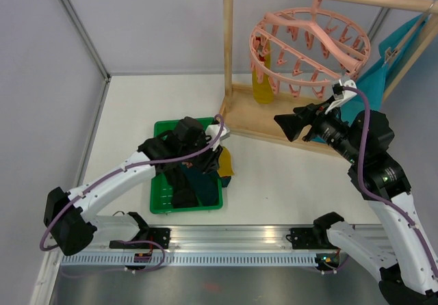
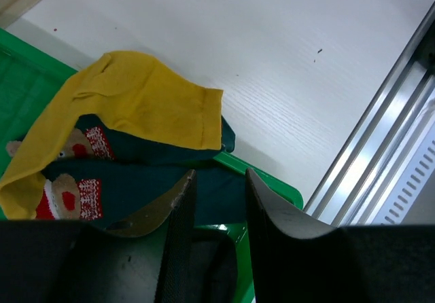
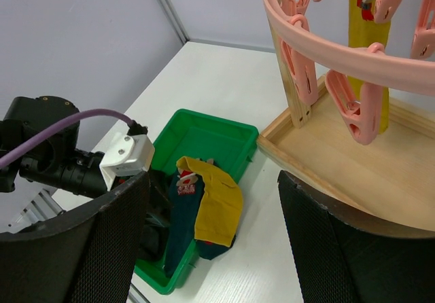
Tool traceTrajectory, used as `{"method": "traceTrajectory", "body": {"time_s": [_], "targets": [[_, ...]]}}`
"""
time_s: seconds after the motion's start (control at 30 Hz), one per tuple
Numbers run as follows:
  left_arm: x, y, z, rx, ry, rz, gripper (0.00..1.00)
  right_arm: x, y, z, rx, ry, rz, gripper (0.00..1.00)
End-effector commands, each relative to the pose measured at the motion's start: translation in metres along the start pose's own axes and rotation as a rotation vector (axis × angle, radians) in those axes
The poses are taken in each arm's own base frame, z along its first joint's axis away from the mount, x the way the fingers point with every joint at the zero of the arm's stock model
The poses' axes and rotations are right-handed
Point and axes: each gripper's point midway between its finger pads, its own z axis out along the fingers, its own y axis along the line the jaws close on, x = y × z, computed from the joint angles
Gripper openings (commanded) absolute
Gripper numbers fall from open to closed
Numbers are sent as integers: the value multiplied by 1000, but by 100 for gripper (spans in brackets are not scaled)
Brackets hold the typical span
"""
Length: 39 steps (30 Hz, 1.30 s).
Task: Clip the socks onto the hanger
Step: Pick up the sock from the bin.
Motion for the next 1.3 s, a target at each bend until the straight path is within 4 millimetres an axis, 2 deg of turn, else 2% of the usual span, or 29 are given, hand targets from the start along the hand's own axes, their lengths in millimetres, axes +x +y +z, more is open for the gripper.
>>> {"method": "traceTrajectory", "body": {"time_s": [0.0,0.23,0.43,0.73,1.1,1.27], "targets": [[-2,-4,0,21,39,82,40,-4,-1,-2,5,-26,-20,82],[2,3,27,-131,101,167,41,-4,0,-3,1,-31,-20,82],[4,23,35,-262,166,240,40,-4,-1,-5,8,-28,-28,82],[7,18,51,-242,192,245,41,-4,-3,-6,18,-29,-41,83],[10,-6,68,-193,229,314,43,-4,-5,-6,30,-24,-47,83],[16,1,75,-260,275,346,43,-2,-5,-7,30,-24,-45,83]]}}
